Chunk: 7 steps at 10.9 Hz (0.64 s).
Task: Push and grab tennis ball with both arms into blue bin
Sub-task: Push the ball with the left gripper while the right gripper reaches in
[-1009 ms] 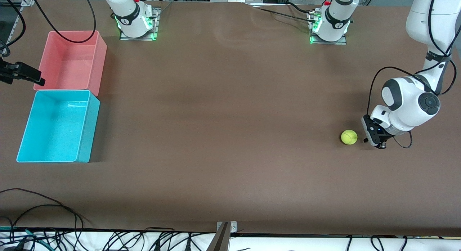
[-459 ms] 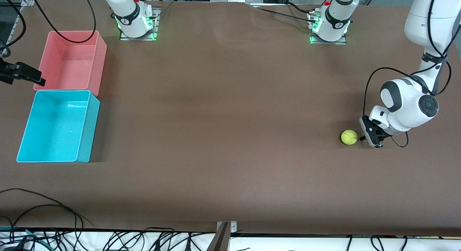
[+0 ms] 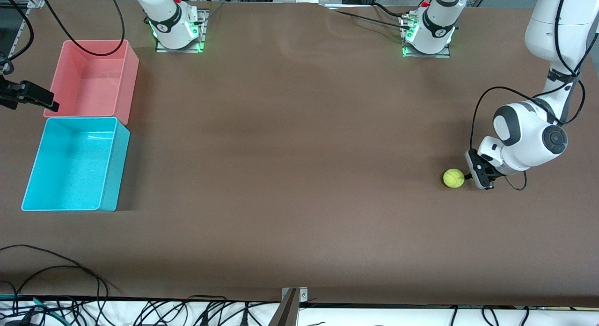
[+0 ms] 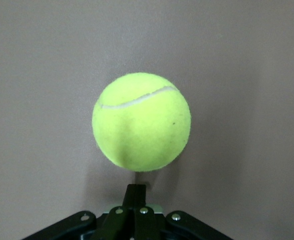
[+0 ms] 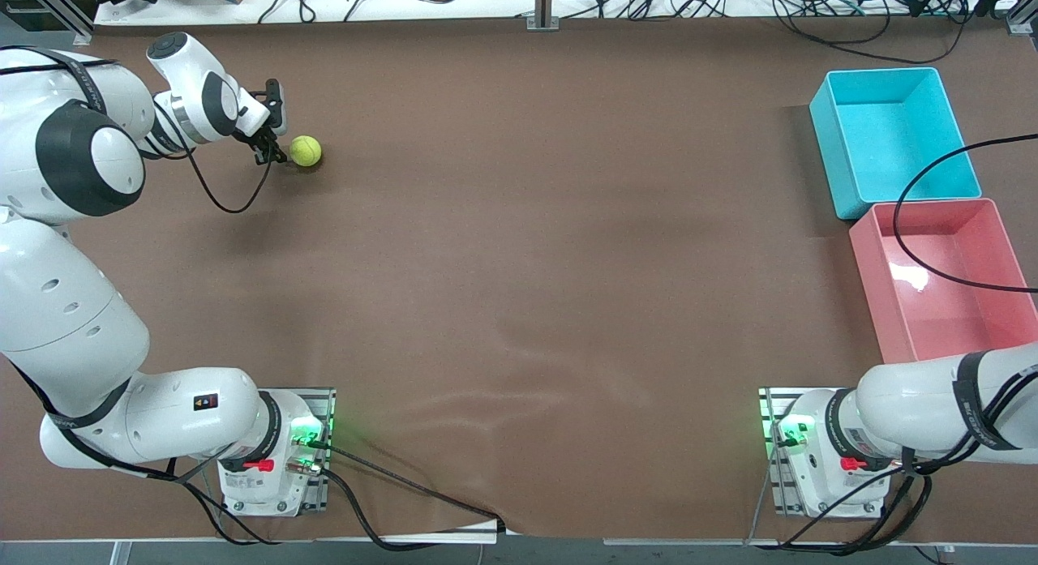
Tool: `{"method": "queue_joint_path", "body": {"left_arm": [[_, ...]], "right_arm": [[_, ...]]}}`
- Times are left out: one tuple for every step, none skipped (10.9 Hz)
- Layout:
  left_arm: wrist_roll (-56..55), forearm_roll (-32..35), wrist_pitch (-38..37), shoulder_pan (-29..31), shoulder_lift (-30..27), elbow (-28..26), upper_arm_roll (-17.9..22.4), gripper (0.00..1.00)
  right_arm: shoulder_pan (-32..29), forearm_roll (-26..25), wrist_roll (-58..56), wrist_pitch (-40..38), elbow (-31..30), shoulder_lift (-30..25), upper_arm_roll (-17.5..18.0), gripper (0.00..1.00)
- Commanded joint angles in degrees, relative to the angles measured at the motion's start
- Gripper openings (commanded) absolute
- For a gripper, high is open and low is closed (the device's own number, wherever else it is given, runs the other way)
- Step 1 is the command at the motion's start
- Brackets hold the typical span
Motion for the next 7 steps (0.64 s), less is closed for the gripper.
{"method": "queue_joint_path", "body": {"left_arm": [[-4.4, -1.5, -0.8, -1.9, 0.2, 0.8, -0.4, 0.00], [-10.7, -1.7, -0.8, -3.1, 0.6, 1.1, -2.3, 0.00], [-19.6, -1.8, -0.8, -4.3, 1.5, 3.7, -5.5, 0.00], [-29.8, -1.5, -0.8, -6.4, 2.4, 6.7, -8.2, 0.00], [-37.0, -1.5, -0.8, -8.6, 3.0, 8.6, -9.2, 0.00], [-38.5, -1.5, -0.8, -9.1, 2.7, 8.9, -9.2, 0.00], [-38.1, -1.1, -0.8, -9.0, 2.0, 8.8, -9.2, 0.00]], "right_arm": [[0.1, 1.0, 0.5, -0.8, 0.4, 0.0, 0.0, 1.00], [0.1, 1.0, 0.5, -0.8, 0.4, 0.0, 0.0, 1.00], [0.2, 1.0, 0.5, -0.8, 0.4, 0.0, 0.0, 1.00], [0.2, 1.0, 0.5, -0.8, 0.4, 0.0, 0.0, 1.00], [0.2, 1.0, 0.5, -0.8, 0.3, 0.1, 0.0, 1.00], [0.2, 1.0, 0.5, -0.7, 0.3, 0.6, 0.0, 1.00], [0.3, 1.1, 0.5, -0.5, 0.0, 0.8, 0.1, 1.00]]}}
